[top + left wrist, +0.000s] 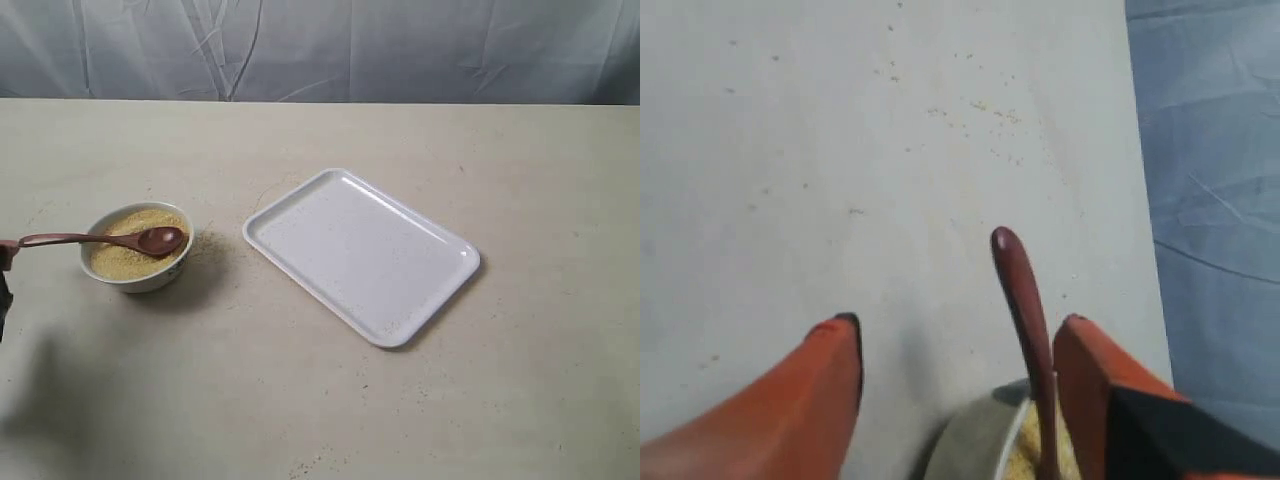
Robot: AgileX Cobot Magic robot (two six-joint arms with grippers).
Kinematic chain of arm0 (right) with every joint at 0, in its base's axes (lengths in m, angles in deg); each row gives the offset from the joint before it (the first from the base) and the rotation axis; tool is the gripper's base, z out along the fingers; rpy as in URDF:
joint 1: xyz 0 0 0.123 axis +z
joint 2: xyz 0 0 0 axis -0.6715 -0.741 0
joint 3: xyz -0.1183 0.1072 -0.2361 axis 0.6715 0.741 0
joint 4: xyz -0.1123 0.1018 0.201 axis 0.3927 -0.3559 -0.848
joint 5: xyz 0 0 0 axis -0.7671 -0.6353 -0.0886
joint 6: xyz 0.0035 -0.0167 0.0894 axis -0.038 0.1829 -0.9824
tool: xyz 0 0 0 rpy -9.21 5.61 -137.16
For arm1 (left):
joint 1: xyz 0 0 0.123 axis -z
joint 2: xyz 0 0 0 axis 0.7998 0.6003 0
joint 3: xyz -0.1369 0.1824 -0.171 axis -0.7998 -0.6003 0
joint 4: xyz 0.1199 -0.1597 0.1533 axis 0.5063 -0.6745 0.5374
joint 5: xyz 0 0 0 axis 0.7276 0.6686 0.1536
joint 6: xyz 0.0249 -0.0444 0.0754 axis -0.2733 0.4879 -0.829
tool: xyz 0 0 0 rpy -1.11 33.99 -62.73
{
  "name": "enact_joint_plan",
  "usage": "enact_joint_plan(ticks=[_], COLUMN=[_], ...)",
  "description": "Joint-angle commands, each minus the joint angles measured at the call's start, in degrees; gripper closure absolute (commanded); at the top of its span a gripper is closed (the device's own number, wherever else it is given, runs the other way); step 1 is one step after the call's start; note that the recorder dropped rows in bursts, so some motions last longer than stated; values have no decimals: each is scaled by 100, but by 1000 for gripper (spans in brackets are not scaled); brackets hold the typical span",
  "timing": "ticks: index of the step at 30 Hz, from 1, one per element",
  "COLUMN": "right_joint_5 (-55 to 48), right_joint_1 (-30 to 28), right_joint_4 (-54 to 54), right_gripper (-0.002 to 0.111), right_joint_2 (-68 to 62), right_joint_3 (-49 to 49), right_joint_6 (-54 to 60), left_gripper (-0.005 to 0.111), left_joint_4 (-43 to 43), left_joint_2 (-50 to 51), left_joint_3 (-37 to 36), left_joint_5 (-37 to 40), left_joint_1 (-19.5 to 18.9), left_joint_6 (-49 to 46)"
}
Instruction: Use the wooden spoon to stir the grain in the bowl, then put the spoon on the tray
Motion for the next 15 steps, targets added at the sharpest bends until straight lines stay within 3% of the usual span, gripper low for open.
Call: enact_joint_plan(ticks=[1,4,10,15], right_joint_5=[45,45,45,45], right_joint_1=[20,20,20,20], right_joint_4=[7,7,7,7], right_gripper=[108,108,108,108], right_joint_2=[35,35,35,35], right_joint_3=[18,18,18,18], right_joint_6=[13,13,13,13], left_gripper=[50,50,52,54], left_joint_4=[507,396,484,1447], left_joint_2=[384,659,1125,1527], left_joint_3=[303,439,439,653], left_joint_5=[-472,-165,-784,-1123], left_joint_1=[30,30,-1,-386], left_joint_6=[95,122,764,983])
